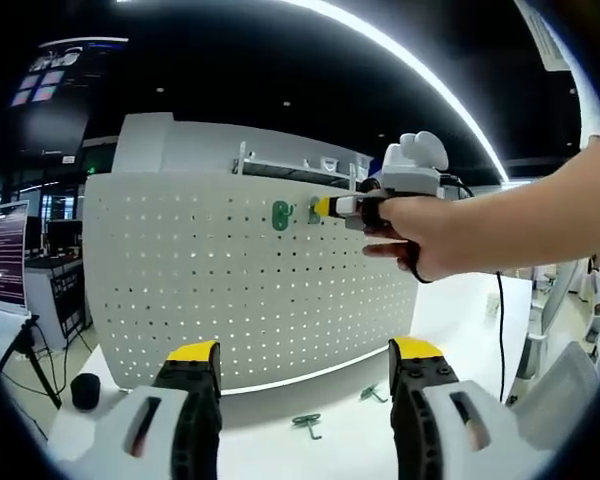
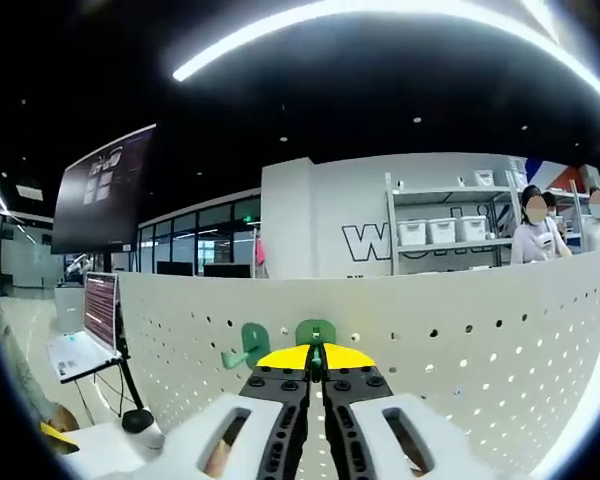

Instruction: Insert the hook assembly into the mounting plate slot until the hook locks in place.

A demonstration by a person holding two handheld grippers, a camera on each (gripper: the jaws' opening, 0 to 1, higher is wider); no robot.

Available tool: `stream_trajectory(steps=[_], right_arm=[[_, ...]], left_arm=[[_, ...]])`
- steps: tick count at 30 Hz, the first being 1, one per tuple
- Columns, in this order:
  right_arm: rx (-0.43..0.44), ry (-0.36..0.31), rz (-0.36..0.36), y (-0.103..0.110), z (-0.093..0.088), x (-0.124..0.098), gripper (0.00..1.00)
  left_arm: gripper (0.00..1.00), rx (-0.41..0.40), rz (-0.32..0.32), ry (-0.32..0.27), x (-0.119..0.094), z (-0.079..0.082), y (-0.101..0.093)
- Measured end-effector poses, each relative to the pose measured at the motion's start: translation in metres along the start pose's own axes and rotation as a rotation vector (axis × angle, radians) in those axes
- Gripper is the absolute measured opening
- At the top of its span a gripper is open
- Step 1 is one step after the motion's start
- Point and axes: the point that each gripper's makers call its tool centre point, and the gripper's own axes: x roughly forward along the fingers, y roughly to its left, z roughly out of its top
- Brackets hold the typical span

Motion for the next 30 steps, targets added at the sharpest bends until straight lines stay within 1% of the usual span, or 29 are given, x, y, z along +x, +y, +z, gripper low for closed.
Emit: stream_trajectory(steps=[6,11,19,22,24,26,27,30], right_arm=[[0.003,0.008,0.003,0.000,-0.003,0.004,0.01],[0.006,0.017,-0.002,0.000,-0.006,0.005,0.01],[0.018,0.022,-0.032,-0.001,-0.008,0.007,0.01],[0.015,0.020,-0.058,0.001,-0.008,0.008,0.01],[0.018,0.020,-0.077,0.000,-0.008,0.008,0.02],[0.020,0.022,-0.097,0.000,-0.008,0.009,0.02],[0.036,0.023,-0.116,-0.001,-0.008,0.010,0.02],[0.052,0.029,-0.143,0.000,-0.008,0.009,0.02]], left_arm=[[0.70,-0.016,0.001,0.017,0.001,-0.005,0.002],[0.70,-0.017,0.001,0.017,0.001,-0.005,0.002],[0.69,-0.021,-0.001,0.021,0.001,-0.006,0.001],[0.69,-0.019,-0.005,0.024,0.001,-0.007,0.001],[0.68,-0.028,0.001,0.037,0.001,-0.011,0.003],[0.68,-0.037,0.006,0.034,-0.001,-0.011,0.006],[0.68,-0.038,0.008,0.037,-0.001,-0.012,0.006],[0.68,-0.050,0.013,0.040,-0.004,-0.013,0.007]])
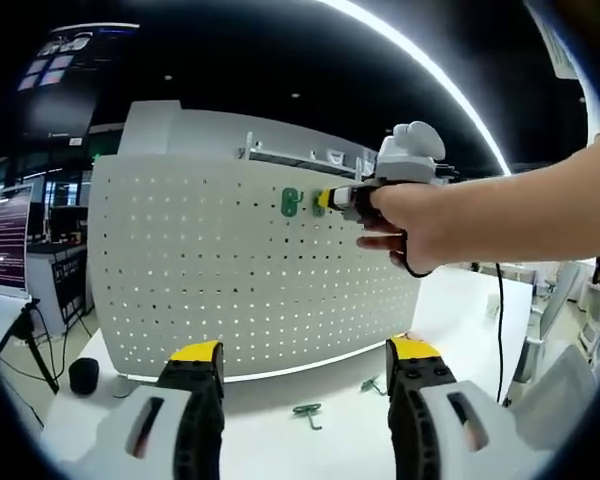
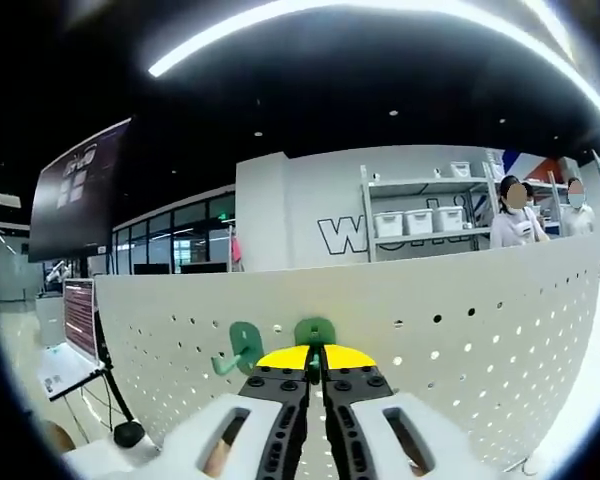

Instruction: Insert the hook assembly into the mounting plate slot until the hook locks in place.

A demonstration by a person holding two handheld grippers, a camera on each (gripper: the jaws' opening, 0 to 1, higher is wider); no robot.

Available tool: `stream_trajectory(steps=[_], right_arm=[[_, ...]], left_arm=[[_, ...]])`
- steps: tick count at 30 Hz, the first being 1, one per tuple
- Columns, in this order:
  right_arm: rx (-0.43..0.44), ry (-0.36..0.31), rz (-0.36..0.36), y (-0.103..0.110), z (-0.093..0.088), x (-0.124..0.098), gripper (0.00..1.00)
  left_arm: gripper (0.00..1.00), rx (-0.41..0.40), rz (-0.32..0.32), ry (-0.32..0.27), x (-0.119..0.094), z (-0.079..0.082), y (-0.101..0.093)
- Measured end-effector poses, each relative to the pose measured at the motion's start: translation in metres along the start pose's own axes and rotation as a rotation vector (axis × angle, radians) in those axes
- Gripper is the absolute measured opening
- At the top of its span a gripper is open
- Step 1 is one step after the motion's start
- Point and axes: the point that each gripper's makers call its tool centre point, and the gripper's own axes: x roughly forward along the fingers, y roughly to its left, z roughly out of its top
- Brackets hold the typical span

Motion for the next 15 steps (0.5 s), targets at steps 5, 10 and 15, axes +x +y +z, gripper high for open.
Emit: stream_trajectory(steps=[5,10,15], right_arm=[[0.028,0.017,-0.016,-0.0018,-0.0005,0.0008,0.02],[0.048,0.023,-0.029,-0.0018,-0.0016,0.0023,0.03],[0.019,0.025,-0.030,-0.0013,-0.0026,0.0033,0.03]], left_arm=[[0.67,-0.010,-0.005,0.008,-0.0013,-0.0042,-0.0028],[0.67,-0.014,-0.006,0.009,-0.0011,-0.0041,-0.0030],[0.66,-0.018,-0.004,0.014,-0.0017,-0.0058,-0.0019]])
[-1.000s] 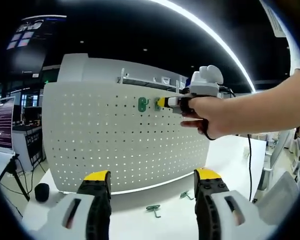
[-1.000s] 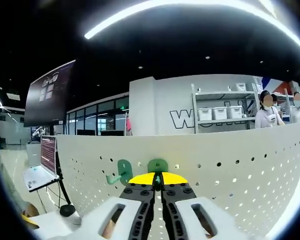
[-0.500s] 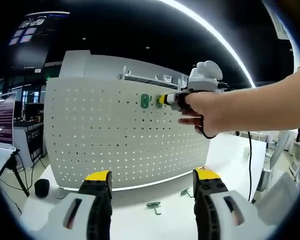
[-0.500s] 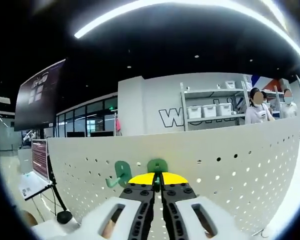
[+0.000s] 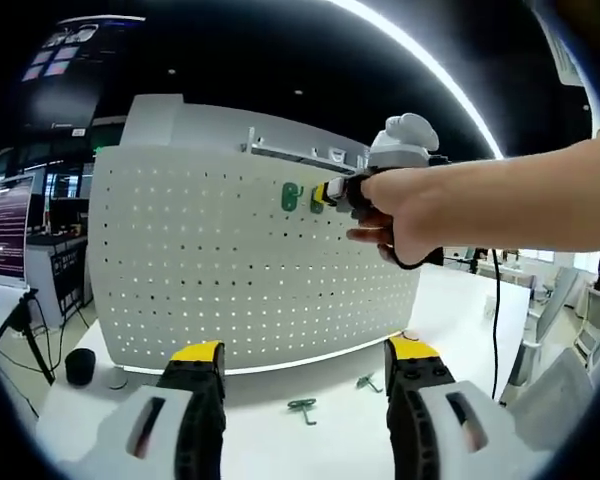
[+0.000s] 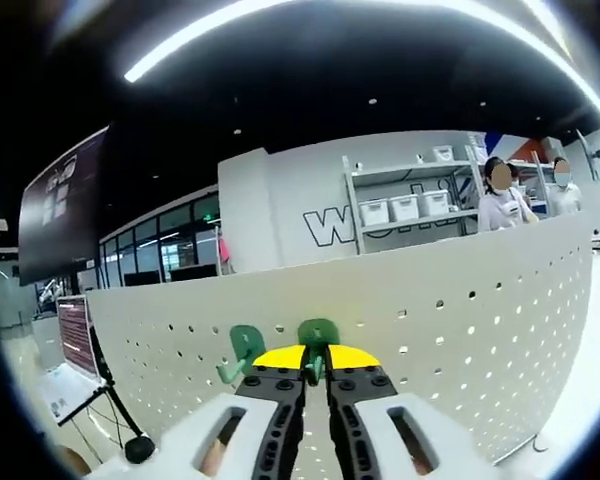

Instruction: Insert the hook assembly into the mounting plate slot until the hook locks in place.

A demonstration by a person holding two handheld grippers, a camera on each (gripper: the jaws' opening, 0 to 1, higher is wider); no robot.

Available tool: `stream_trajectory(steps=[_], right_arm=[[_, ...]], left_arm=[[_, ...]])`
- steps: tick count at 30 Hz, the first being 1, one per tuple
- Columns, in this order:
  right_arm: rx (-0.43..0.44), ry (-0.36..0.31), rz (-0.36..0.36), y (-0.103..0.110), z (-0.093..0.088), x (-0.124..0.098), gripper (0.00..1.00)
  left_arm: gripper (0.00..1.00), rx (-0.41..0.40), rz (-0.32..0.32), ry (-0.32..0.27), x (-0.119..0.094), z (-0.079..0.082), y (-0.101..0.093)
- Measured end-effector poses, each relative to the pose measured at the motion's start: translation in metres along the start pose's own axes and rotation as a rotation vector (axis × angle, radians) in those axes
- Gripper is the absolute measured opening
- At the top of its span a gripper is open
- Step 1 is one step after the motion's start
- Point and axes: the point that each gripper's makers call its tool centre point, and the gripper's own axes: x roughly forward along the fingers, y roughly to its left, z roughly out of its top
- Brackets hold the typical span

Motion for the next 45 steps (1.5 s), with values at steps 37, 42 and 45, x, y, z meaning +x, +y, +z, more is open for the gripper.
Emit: stream_trajectory(steps=[37,42,45], right_arm=[[0.016,-0.021,0.286,0.006,-0.011,-0.032,0.42],[0.010,-0.017,0.301,0.008,-0.012,-0.033,0.41],[0.015,-0.019,0.304,0.004,-0.009,-0.034,0.40]], left_arm=[[0.68,-0.020,-0.026,-0.012,0.004,0.003,-0.008],[0.67,-0.019,-0.028,-0.013,0.004,0.004,-0.008],[0.67,-0.018,-0.025,-0.012,0.004,0.004,-0.007]])
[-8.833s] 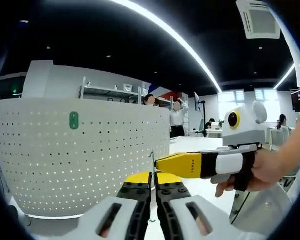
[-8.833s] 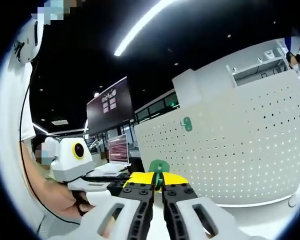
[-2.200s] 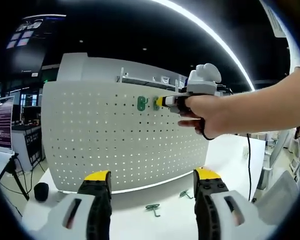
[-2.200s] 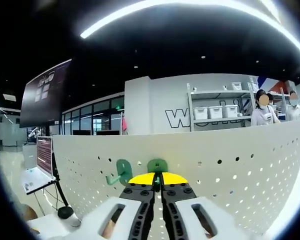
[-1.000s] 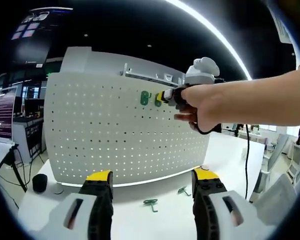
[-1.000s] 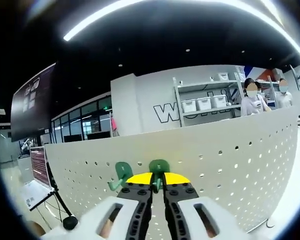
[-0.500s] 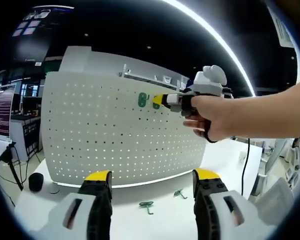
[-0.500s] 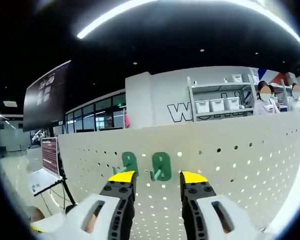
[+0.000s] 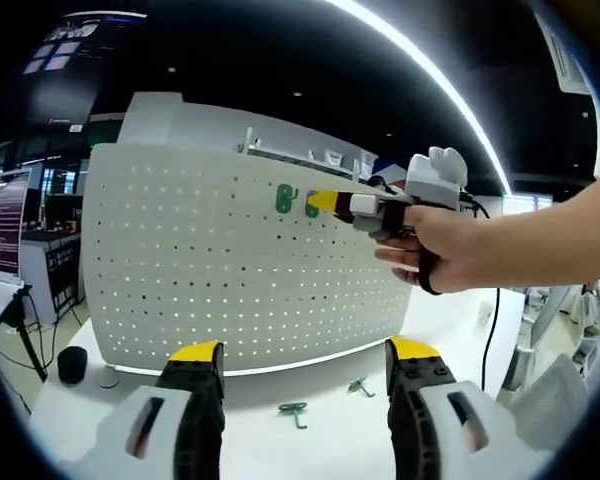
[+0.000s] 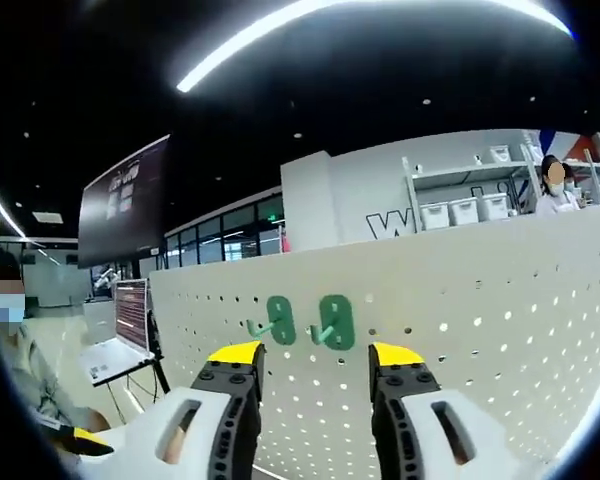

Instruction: Insert the hook assembly into the mounting plate slot until the hook locks in place.

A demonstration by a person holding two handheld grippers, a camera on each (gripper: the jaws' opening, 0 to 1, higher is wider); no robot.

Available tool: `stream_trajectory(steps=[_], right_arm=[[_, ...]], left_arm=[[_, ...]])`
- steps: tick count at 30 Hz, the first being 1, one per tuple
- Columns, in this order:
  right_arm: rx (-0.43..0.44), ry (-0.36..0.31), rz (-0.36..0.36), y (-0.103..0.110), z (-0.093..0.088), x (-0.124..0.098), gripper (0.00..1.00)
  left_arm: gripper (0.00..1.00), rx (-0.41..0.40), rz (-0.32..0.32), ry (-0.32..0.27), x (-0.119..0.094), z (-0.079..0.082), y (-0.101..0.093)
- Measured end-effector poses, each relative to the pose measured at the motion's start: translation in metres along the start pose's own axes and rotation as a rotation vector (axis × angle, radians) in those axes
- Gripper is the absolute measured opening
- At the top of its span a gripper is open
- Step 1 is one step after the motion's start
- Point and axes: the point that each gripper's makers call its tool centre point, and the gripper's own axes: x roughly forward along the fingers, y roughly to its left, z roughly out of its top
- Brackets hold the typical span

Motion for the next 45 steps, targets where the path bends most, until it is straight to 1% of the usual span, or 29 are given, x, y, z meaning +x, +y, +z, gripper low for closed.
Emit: stream_trajectory(steps=[3,7,8,10,11,13,14,16,18,21,23,25,27,29,31,37,41,45], right_arm=[[-0.013,0.009,0.032,0.000,-0.002,-0.004,0.40],[0.016,0.012,0.077,-0.001,-0.005,-0.009,0.41],[0.031,-0.009,0.116,0.003,-0.001,-0.010,0.42],[0.024,-0.002,0.154,0.007,-0.001,-0.013,0.44],[0.027,-0.011,0.177,0.009,0.001,-0.015,0.44],[0.019,-0.004,0.198,0.010,0.000,-0.021,0.45],[0.015,-0.017,0.219,0.011,0.001,-0.025,0.45],[0.019,-0.005,0.230,0.010,-0.003,-0.031,0.47],[0.039,-0.009,0.237,0.009,-0.003,-0.034,0.49],[0.036,-0.003,0.236,0.009,-0.005,-0.037,0.48],[0.050,-0.005,0.245,0.009,-0.005,-0.039,0.48],[0.032,0.001,0.246,0.010,-0.006,-0.043,0.48],[0.042,0.001,0.256,0.009,-0.008,-0.048,0.48],[0.029,0.021,0.261,0.008,-0.014,-0.053,0.48],[0.044,0.034,0.269,0.007,-0.020,-0.057,0.48],[0.021,0.068,0.296,0.009,-0.033,-0.074,0.48],[0.029,0.077,0.302,0.007,-0.040,-0.088,0.49],[0.027,0.091,0.304,0.004,-0.047,-0.097,0.49]], left_arm=[[0.67,0.002,0.002,-0.002,0.000,0.000,0.001],[0.68,0.002,-0.007,-0.006,0.000,0.001,0.002],[0.68,0.003,-0.007,-0.004,0.000,0.000,0.002],[0.68,0.003,-0.008,0.004,0.001,-0.001,0.004],[0.68,-0.002,-0.014,0.002,0.001,0.000,0.003],[0.68,0.005,-0.019,0.003,0.001,0.000,0.002],[0.68,0.009,-0.022,0.003,0.001,0.000,0.002],[0.68,0.012,-0.029,0.001,0.002,0.001,0.000],[0.67,0.018,-0.031,0.001,0.002,0.001,0.000],[0.67,0.016,-0.033,0.009,0.003,-0.001,-0.001],[0.67,0.018,-0.038,0.010,0.004,-0.001,-0.002],[0.67,0.022,-0.043,0.006,0.004,0.001,-0.004],[0.67,0.026,-0.045,0.007,0.004,0.001,-0.003],[0.67,0.023,-0.046,0.010,0.004,0.000,-0.003],[0.67,0.024,-0.051,0.012,0.004,0.000,-0.003],[0.67,0.026,-0.063,0.014,0.004,0.000,-0.006],[0.67,0.039,-0.071,0.018,0.005,0.000,-0.008],[0.67,0.039,-0.077,0.024,0.005,-0.002,-0.008]])
